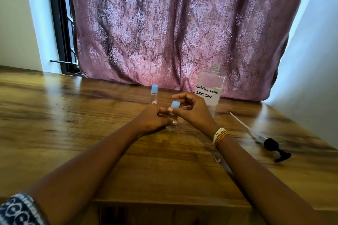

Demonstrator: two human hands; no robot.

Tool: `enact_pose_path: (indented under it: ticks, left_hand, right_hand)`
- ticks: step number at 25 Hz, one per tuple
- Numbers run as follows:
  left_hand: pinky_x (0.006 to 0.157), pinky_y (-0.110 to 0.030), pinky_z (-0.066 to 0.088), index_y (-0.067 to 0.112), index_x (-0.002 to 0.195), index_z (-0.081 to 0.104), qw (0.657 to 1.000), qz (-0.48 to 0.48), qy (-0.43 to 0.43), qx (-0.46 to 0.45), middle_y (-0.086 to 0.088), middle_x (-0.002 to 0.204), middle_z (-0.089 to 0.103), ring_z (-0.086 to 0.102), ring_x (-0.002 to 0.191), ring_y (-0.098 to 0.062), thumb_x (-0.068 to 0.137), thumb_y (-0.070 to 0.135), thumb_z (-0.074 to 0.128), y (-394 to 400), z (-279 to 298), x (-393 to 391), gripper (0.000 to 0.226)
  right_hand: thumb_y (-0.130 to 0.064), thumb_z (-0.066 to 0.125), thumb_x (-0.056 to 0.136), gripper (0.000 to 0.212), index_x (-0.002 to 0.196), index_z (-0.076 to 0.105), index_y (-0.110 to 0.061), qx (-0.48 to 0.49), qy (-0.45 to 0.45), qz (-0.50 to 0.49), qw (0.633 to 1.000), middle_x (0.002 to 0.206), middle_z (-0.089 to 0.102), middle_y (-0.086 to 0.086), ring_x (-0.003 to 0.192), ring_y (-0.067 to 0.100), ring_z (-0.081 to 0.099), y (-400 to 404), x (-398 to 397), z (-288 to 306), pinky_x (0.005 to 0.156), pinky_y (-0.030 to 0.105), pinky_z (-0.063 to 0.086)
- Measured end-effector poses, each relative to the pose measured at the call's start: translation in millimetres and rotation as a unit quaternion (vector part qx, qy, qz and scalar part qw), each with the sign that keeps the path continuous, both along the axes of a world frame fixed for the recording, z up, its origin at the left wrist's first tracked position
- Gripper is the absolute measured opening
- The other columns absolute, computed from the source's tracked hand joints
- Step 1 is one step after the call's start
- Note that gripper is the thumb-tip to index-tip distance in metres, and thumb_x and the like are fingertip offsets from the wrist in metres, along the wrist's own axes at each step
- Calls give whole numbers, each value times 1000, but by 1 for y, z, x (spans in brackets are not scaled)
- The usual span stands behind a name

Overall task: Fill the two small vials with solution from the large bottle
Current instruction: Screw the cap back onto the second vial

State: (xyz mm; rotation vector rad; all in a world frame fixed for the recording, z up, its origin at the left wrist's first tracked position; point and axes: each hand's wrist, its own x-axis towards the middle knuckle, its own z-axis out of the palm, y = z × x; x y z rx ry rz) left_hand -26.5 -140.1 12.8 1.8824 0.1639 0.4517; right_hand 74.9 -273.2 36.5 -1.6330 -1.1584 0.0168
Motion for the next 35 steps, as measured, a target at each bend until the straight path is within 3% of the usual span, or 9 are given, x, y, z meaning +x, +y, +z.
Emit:
enact_pose_path:
  ticks: [2,5,7,11,16,22,27,32,35]
  left_hand:
    - [50,-8,42,11,88,72,1000,-5,3,6,12,53,67,57,47,7,77,2,74,0,0,-1,14]
    - [70,-19,53,16,92,73,1000,-9,-2,-10,3,79,75,67,68,-2,77,4,75,1,0,0,20]
    - [77,-23,55,16,93,73,1000,-9,0,-11,-1,88,75,69,75,-5,77,4,75,3,-1,1,20]
    - [72,-25,54,14,93,73,1000,-14,-2,-27,-1,82,75,69,72,-7,76,1,75,3,-3,2,21]
    - [78,-25,57,19,88,73,999,-16,1,-36,3,82,76,71,76,-7,77,1,74,3,-2,2,21]
    - [67,-19,53,21,88,73,999,-15,3,-33,6,74,75,68,69,-3,76,2,75,2,-2,1,22]
    - [80,-25,55,18,94,73,999,-17,6,-30,-1,92,76,71,81,-7,77,4,75,3,-2,2,22]
    - [83,-31,56,20,92,73,999,-20,0,-36,-13,97,75,71,85,-16,77,4,75,3,-4,2,23]
    - [85,-31,56,22,91,74,999,-22,-3,-45,-11,98,75,71,85,-15,76,2,74,5,-6,4,24]
  right_hand:
    - [-20,85,72,49,116,64,-22,-20,12,1,1000,100,69,-2,95,6,65,1,1,-2,83,23,54]
    - [2,68,84,56,135,49,-10,-27,89,96,991,124,66,15,115,21,64,-3,5,3,97,33,54]
    - [12,61,85,53,134,47,-3,-16,107,114,988,121,66,21,111,26,66,-5,6,5,94,35,55]
    - [-1,80,73,49,118,61,-9,-4,85,22,996,90,69,8,87,14,67,-1,4,1,82,28,54]
    - [6,68,80,63,137,44,-8,-9,171,155,973,123,64,18,110,25,64,-3,14,4,95,33,54]
    - [3,79,71,56,122,59,-11,0,116,49,992,89,71,4,86,11,69,0,11,-2,86,31,55]
    - [10,61,86,55,136,46,-5,-13,164,151,975,123,64,20,111,26,65,-4,15,5,96,34,54]
    - [2,77,75,45,117,62,-6,15,111,65,992,90,72,7,87,15,70,-1,11,0,85,28,56]
    - [4,71,80,56,133,51,-2,4,137,123,983,110,69,14,104,20,66,-3,12,2,91,28,55]
